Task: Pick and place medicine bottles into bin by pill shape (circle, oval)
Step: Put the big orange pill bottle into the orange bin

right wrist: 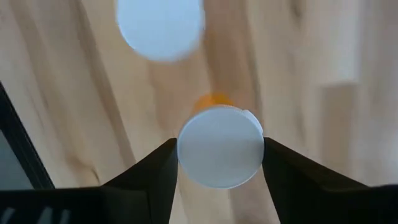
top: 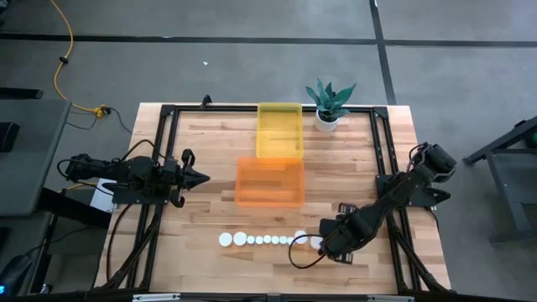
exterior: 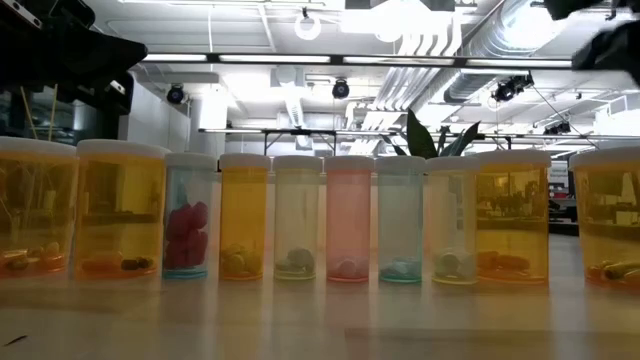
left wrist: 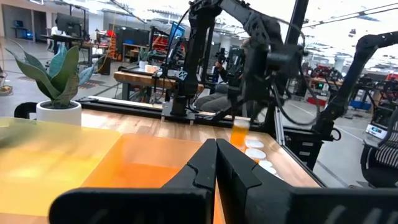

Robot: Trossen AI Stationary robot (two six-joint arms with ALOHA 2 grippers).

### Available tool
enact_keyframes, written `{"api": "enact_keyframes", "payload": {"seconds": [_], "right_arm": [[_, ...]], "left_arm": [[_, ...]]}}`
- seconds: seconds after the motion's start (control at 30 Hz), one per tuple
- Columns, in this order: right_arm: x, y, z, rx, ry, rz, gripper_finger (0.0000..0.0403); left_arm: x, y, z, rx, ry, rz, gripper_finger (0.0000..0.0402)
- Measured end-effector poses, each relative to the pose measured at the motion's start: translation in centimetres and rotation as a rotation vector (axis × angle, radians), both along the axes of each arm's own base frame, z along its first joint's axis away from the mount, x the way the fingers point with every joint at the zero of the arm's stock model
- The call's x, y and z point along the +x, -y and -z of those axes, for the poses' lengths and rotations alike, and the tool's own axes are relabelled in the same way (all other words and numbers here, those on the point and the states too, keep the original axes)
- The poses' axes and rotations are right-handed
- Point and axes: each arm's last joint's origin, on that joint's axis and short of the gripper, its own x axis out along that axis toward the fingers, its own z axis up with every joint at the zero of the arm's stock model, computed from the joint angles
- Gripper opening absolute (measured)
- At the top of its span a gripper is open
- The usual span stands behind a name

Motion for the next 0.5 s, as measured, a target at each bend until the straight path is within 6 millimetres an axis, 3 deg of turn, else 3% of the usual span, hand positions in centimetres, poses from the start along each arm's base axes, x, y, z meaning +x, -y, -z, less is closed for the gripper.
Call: {"api": "enact_keyframes", "payload": {"seconds": [0.17,0.3,0.5], "right_arm": [[-0.5,1.6,-4.2,-0.052,0.148,-0.006,0.0196],[1.0,3.4,-6.9,-0.114,0.383,-0.028,0.0196],[5.5,7.0,-6.6,-0.193,0.497,-0.132,0.0197]], "left_arm": [[0.0,0.0,0.0,0.015,0.000,-0.002,0.0001],[0.0,0.0,0.0,0.015,-0.001,-0.001,0.0001],[0.0,0.0,0.0,0.015,0.000,-0.001,0.0001]]}}
